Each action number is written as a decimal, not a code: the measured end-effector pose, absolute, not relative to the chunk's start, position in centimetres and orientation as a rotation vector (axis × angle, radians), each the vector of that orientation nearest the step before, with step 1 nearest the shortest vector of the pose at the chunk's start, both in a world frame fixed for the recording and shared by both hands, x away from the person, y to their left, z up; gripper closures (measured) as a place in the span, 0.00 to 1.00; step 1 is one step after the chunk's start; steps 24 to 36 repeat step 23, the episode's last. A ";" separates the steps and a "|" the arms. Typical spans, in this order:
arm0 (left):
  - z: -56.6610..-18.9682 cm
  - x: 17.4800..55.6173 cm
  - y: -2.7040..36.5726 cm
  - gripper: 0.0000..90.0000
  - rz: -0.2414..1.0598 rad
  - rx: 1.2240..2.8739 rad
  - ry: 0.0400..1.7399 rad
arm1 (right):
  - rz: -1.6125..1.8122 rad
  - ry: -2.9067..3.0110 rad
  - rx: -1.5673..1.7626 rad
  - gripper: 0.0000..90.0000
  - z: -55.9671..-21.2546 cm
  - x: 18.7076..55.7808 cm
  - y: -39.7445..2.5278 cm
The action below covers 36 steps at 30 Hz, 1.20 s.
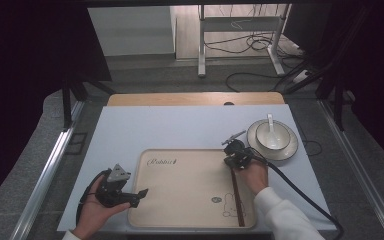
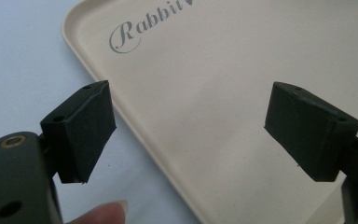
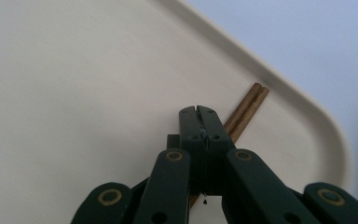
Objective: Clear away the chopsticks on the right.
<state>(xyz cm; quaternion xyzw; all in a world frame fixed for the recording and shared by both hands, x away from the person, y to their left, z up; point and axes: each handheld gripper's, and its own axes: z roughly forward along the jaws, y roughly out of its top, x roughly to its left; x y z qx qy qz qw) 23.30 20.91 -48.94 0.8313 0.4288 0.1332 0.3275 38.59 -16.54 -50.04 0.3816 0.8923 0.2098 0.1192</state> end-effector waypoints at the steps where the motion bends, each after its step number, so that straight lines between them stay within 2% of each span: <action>1: -48.9 23.3 20.9 0.18 0.349 2.177 1.123 | 0.613 2.605 1.126 0.99 -50.0 38.5 -17.0; 6: -48.9 23.3 20.8 0.18 0.350 2.177 1.122 | 0.604 2.578 1.172 0.99 -49.8 38.3 -19.0; 10: -48.8 23.3 20.8 0.18 0.352 2.175 1.121 | 0.750 2.562 1.139 0.99 -48.8 37.5 -19.6; 17: -48.9 23.2 21.1 0.18 0.353 2.170 1.120 | 1.048 2.506 0.997 0.98 -44.6 32.1 -22.0; 18: -48.9 23.2 21.0 0.18 0.351 2.169 1.124 | 1.079 2.504 0.985 0.93 -44.2 31.2 -22.7; 21: -48.7 23.2 20.9 0.18 0.353 2.165 1.117 | 1.087 2.472 1.001 0.54 -43.7 29.3 -24.6; 22: -48.6 23.2 20.9 0.18 0.355 2.165 1.115 | 1.104 2.443 1.006 0.45 -43.7 28.7 -25.4; 36: -48.6 23.1 20.8 0.18 0.356 2.163 1.115 | 1.129 2.426 1.006 0.44 -43.7 28.2 -26.0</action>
